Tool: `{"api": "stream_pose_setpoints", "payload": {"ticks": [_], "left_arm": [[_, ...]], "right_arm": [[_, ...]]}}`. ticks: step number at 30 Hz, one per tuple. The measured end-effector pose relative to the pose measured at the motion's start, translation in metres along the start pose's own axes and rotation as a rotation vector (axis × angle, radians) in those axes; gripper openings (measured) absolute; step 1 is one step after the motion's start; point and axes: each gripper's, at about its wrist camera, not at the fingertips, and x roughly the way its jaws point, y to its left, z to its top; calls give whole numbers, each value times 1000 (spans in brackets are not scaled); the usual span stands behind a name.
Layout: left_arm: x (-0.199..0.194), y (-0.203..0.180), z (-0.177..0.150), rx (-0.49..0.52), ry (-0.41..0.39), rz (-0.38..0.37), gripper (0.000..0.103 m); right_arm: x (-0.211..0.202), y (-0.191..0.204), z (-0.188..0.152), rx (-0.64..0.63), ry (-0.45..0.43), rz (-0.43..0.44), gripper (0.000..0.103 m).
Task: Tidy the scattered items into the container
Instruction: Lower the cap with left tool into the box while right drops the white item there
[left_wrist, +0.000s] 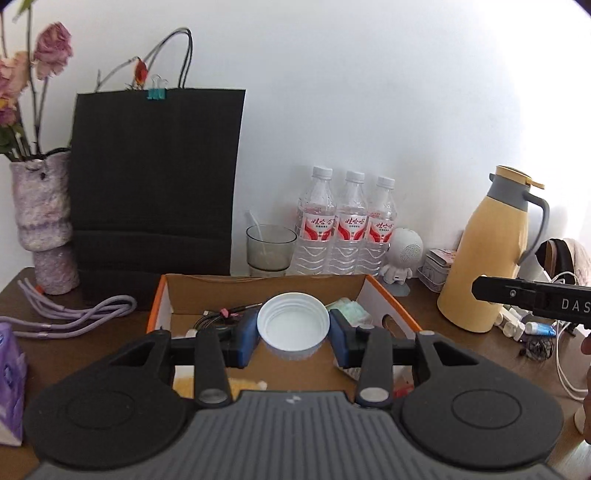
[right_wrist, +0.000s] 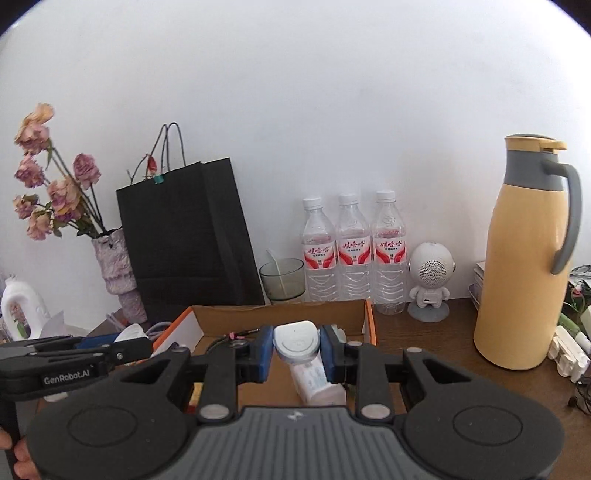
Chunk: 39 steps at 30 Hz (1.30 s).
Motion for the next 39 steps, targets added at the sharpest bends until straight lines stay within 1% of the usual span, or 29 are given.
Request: {"api": "stream_pose_setpoints", "payload": {"ticks": [3,5,7,9,10,11,13,15,18,20,21,23,26,27,28,30,32,33,34,35,37,38,39], "left_arm": [[54,10,32,-7,81,-12,41],[94,16,41,2,169,-37,41],[132,21,38,-2,269,-43,41],[164,24,25,22,355,-19,41],[173,24,18,50,370,16,41],[180,27,11,70,370,51,41],[184,35,5,66,361,52,41],[187,49,6,53,368,65,41],[199,62,6,79,410,102,41],[205,68,8,76,419,129,42],[206,71,8,72,414,125,44],[207,76,8,59,416,88,58],[206,76,9,73,410,91,60],[203,78,11,65,403,96,60],[200,79,13,52,400,96,60],[194,79,19,39,394,92,60],[183,79,27,41,389,92,60],[176,79,31,34,384,93,61],[167,80,35,28,374,96,65],[158,80,38,26,362,99,70],[144,75,45,21,355,102,75],[137,74,47,10,362,109,76],[129,73,48,-3,372,122,77]], "right_arm": [[57,-9,34,3,120,24,26],[101,-12,46,47,235,76,26],[144,-5,47,49,325,121,26],[182,9,39,8,396,100,26],[198,13,34,-8,419,82,26],[213,17,28,-26,443,66,26],[237,25,17,-64,488,40,26],[255,30,8,-91,526,26,26],[277,29,1,-105,565,0,26],[286,29,-1,-100,580,9,26],[289,29,-1,-94,583,19,26],[294,32,-2,-103,596,14,26],[298,32,-3,-142,609,-64,27],[298,31,-2,-138,608,-74,29],[295,29,0,-122,606,-66,31],[285,25,9,-85,596,-56,39],[274,24,19,-82,588,-67,45],[267,24,25,-83,584,-74,46],[259,24,31,-80,583,-79,46],[250,23,37,-74,583,-83,48],[233,21,50,-59,585,-89,58],[222,21,55,-59,583,-96,61],[213,23,58,-62,581,-103,69]]}}
